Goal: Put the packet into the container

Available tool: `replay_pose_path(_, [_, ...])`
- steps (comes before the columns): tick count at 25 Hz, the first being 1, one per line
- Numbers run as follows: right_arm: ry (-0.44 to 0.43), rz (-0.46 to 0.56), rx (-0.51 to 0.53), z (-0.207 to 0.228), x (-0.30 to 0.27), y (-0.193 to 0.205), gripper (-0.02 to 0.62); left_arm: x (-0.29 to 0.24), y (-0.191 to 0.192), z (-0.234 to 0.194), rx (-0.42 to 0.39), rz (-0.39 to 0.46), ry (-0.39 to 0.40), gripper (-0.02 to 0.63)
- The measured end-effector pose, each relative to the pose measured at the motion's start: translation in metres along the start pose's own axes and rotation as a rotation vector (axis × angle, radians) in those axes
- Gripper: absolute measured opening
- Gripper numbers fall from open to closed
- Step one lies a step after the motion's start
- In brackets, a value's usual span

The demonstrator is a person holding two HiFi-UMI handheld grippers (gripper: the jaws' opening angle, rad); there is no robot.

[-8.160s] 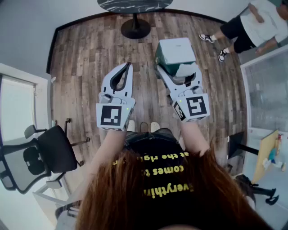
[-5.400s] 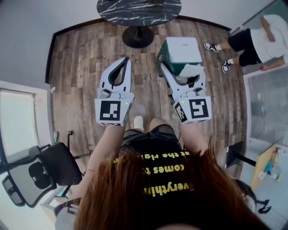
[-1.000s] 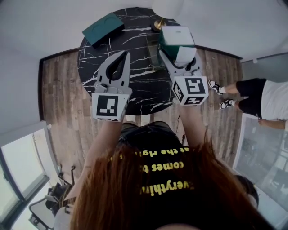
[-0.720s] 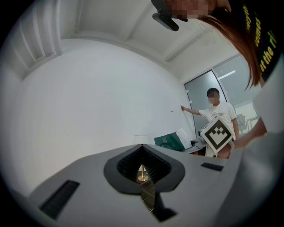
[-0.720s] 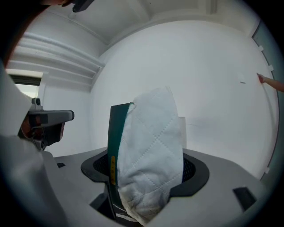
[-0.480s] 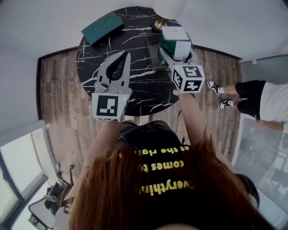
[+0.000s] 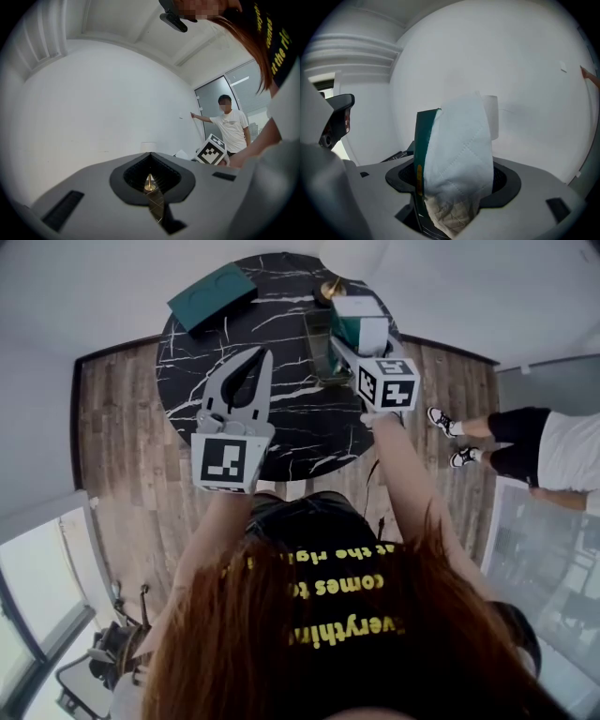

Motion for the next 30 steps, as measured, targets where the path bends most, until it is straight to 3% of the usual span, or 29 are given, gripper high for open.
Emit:
replay_pose_path(7, [-0.025,-0.075,-0.007,0.008,-0.025,0.005,0.368,0.005,0.001,-0.005,0.010,0.003,-0.015,0.000])
replay_pose_path(30, [-0.160,-0.548,-0.110,0.028,-0.096,0.043,0.368,0.011,0.004,-0.010,0.017,0.003,-0.016,0.000])
Point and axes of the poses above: the fingertips, and each gripper's own axes: x backward along the fingers, z to its right, y out of its underside, the point moved 9 cm from there along x, backward along the fingers, and after that the axes turned 7 degrees about x, right-handed, at the moved point
